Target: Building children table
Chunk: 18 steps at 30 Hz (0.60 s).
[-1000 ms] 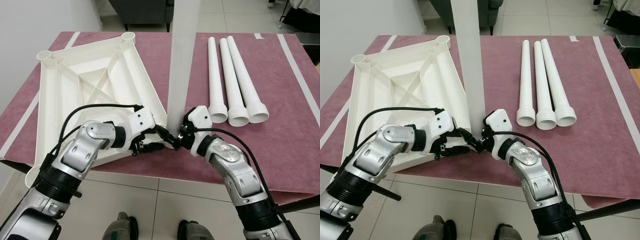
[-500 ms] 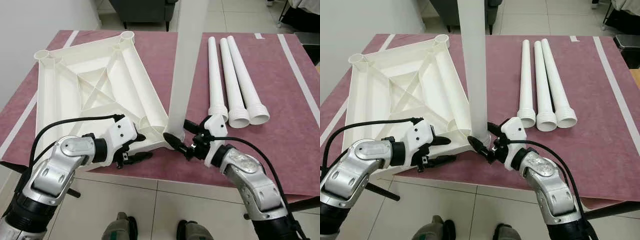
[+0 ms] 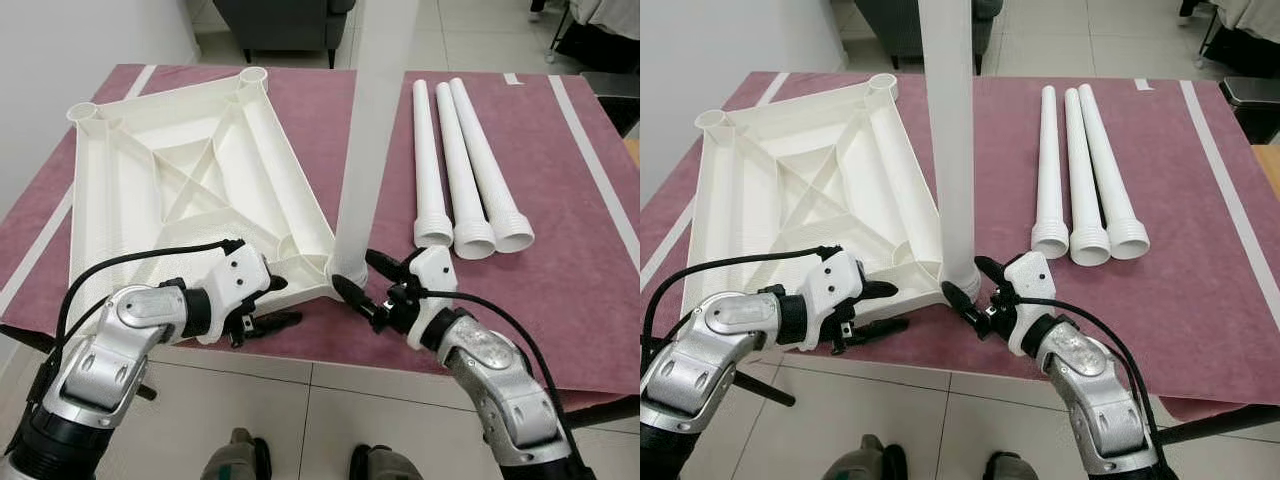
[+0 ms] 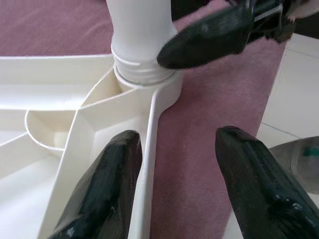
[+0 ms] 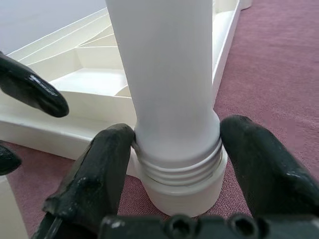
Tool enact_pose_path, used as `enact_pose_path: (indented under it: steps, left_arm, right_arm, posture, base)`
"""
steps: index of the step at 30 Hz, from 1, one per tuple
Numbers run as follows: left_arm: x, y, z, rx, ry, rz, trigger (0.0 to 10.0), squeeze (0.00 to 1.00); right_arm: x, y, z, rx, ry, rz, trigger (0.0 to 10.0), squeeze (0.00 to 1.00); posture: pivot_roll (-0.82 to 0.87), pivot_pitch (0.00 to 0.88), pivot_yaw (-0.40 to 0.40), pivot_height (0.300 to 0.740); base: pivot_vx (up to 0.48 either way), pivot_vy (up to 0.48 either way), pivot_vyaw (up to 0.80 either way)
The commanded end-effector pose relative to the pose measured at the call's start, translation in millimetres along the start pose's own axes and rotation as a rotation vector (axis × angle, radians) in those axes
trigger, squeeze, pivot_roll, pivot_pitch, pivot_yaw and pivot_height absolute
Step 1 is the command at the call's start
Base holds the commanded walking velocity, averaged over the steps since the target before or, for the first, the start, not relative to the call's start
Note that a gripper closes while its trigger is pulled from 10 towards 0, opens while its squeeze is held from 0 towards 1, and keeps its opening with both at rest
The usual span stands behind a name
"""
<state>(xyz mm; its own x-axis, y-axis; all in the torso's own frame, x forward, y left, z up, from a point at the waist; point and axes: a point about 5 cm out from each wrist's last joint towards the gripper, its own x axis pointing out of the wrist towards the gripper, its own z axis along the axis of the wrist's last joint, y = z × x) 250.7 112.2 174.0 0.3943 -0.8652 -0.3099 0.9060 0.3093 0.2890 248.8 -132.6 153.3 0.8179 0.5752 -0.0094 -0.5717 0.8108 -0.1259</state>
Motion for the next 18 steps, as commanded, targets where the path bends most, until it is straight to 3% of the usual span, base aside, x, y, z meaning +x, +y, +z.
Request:
enact_pose_path:
  steps: [1, 7, 15, 18]
  left_arm:
    - [-4.5, 7.9, -2.0, 0.011, 0.006, 0.210, 10.0, 0.00]
    - [-7.3, 6.1, -11.3, 0.026, 0.047, 0.216, 10.0, 0.00]
    - [1.3, 28.0, -18.8, 0.051, 0.094, 0.273, 10.0, 0.00]
    - [2.3, 31.1, -19.3, 0.050, 0.096, 0.281, 10.0, 0.00]
  right_arm:
    - [-4.1, 1.2, -16.4, 0.017, 0.068, -0.037, 10.0, 0.00]
    - [0.8, -3.3, -8.5, 0.045, 0.014, -0.074, 10.0, 0.00]
    - [3.9, 15.4, 3.7, 0.003, -0.010, 0.166, 10.0, 0.00]
    - [3.7, 15.9, 3.9, -0.005, -0.008, 0.179, 10.0, 0.00]
  posture:
    - [0.01, 0.082, 0.059, 0.740]
    - [0.00, 0.056, 0.072, 0.740]
    - [0.00, 0.035, 0.074, 0.740]
    - [0.00, 0.035, 0.074, 0.740]
  base:
    - [0.000, 0.000, 0.00]
    - [0.000, 0.000, 0.00]
    - [0.000, 0.000, 0.00]
    - [0.000, 0.000, 0.00]
